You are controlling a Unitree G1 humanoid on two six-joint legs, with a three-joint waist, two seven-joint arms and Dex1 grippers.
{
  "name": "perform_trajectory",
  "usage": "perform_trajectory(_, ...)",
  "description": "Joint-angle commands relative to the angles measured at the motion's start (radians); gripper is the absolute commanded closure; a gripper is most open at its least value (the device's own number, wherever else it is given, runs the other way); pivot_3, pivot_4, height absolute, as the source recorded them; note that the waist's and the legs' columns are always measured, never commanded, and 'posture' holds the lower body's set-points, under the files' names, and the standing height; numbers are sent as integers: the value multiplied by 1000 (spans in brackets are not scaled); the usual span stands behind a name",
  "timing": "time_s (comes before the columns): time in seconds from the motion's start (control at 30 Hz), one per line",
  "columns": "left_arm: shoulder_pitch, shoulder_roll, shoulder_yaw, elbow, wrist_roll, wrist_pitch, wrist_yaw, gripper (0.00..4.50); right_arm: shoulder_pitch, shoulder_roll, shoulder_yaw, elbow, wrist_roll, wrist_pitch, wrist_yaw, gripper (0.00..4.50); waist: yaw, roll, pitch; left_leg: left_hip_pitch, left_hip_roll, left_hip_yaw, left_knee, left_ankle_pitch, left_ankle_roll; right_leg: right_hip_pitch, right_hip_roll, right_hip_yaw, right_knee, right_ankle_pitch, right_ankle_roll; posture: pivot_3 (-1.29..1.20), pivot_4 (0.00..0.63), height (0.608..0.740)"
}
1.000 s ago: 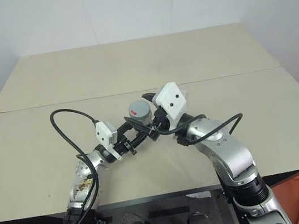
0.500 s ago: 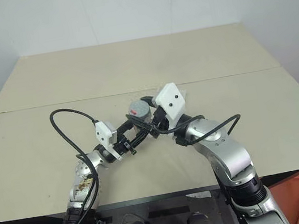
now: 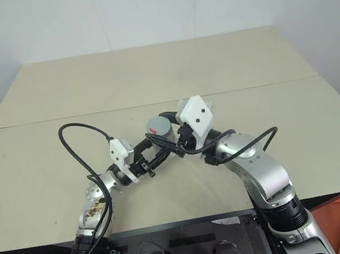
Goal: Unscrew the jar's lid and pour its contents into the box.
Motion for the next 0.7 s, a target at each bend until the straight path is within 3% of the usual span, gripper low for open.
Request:
perform_trajectory(0.03, -4, 9, 2, -39, -40, 19, -34, 2365, -32, -46, 2, 35, 65, -81, 185, 1697, 0, 0, 0, 0, 0, 0, 0, 0, 0, 0, 0, 0, 0, 0, 0, 0, 150, 740)
perform_trajectory(0.27, 26, 31, -5, -140, -135, 120, -120, 2365, -147, -105, -3, 243, 149, -161, 514, 1697, -4, 0, 0, 0, 1, 0, -1, 0, 0, 0, 0, 0, 0, 0, 0, 0, 150, 740)
perform_trajectory(0.47, 38, 34, -2, -180, -136, 140, -120, 2365, -304, -109, 48, 494, 143, -242, 831, 1697, -3, 0, 0, 0, 1, 0, 0, 0, 0, 0, 0, 0, 0, 0, 0, 0, 150, 740)
perform_trajectory(0.7, 50, 38, 3, -202, -129, 142, -116, 2365, -461, -107, 119, 744, 163, -321, 1014, 1697, -2, 0, 0, 0, 1, 0, -1, 0, 0, 0, 0, 0, 0, 0, 0, 0, 150, 740)
